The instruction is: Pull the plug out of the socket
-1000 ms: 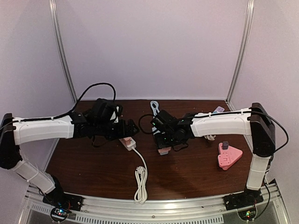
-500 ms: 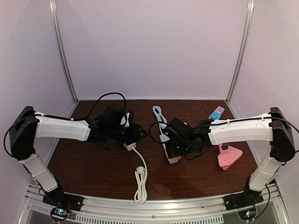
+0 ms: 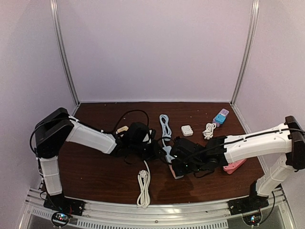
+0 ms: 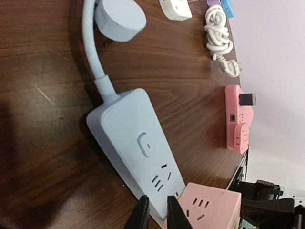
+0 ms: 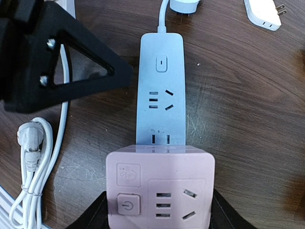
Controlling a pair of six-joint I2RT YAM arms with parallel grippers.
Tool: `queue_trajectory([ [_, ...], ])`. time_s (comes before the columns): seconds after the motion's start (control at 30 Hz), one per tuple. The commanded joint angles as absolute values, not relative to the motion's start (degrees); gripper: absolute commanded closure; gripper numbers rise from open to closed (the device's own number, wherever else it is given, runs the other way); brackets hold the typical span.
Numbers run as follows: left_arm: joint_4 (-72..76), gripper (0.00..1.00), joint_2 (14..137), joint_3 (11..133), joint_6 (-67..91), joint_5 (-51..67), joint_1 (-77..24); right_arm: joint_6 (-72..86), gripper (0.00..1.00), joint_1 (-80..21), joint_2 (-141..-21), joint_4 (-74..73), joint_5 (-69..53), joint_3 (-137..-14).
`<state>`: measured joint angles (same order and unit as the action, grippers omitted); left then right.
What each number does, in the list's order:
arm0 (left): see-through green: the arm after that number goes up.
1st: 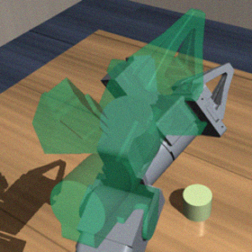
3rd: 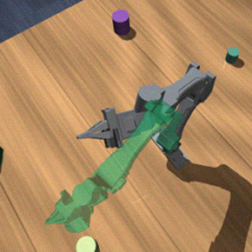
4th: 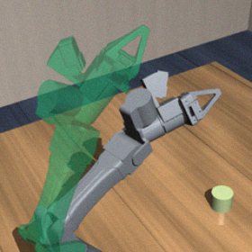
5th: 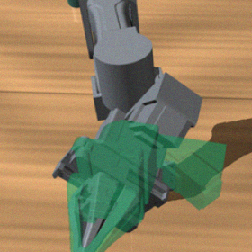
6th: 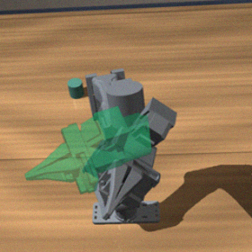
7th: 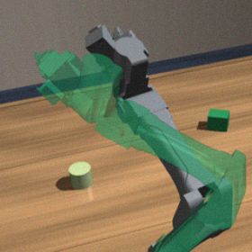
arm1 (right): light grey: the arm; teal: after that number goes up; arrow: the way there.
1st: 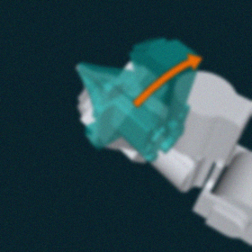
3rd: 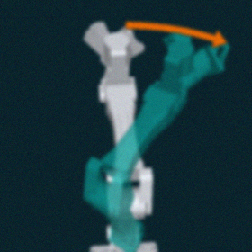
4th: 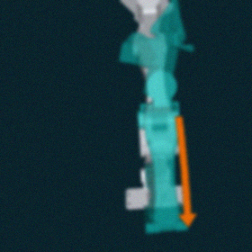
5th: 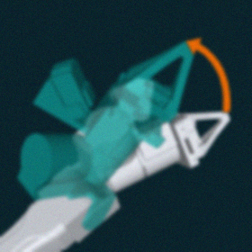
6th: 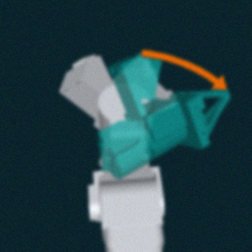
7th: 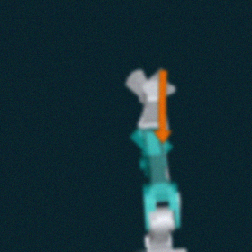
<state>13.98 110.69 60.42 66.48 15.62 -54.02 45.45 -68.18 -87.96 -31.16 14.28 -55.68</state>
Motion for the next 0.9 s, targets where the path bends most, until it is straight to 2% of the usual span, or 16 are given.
queue_trajectory([
  [0.0, 19.52, 0.91, 113.68, 62.95, 67.91, 17.90, -55.54, 48.07, 0.88, -69.52, -87.41, -30.54, 13.66, -54.33],
  [0.13, 18.18, 1.00, 115.16, 64.73, 66.71, 18.42, -55.90, 47.82, 0.88, -69.52, -88.02, -29.16, 13.79, -54.68],
  [0.87, 5.48, 1.00, 121.14, 70.22, 63.21, 17.57, -56.46, 45.42, 0.90, -69.57, -90.34, -30.96, 16.39, -59.79],
])
